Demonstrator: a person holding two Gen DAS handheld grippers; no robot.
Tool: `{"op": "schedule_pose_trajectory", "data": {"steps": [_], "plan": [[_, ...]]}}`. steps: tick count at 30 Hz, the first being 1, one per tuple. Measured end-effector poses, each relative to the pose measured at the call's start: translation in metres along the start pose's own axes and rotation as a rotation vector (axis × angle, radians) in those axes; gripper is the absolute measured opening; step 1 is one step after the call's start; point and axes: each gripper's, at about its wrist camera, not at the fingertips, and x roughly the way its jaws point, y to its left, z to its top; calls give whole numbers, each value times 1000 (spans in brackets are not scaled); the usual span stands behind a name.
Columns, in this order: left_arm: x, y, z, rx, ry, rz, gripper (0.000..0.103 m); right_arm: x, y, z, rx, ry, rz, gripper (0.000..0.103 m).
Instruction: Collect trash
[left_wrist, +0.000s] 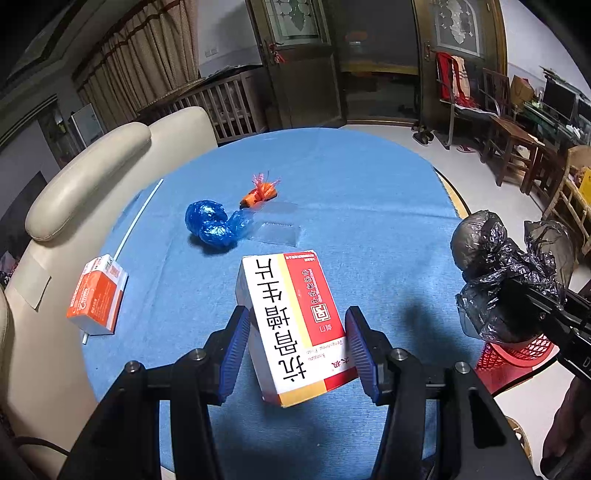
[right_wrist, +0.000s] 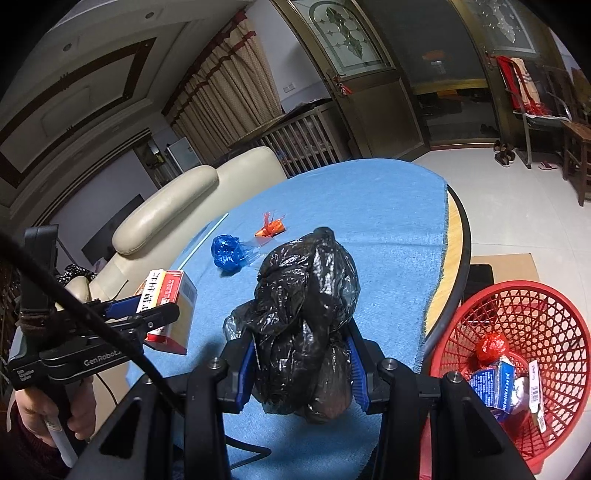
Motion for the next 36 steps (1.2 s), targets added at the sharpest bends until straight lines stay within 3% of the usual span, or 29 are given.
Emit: {"op": "schedule_pose_trajectory", "data": {"steps": [36], "plan": [[1,-34,4,65,10,-18,55,-21,-13,-7,70,-16,-27,45]]}}
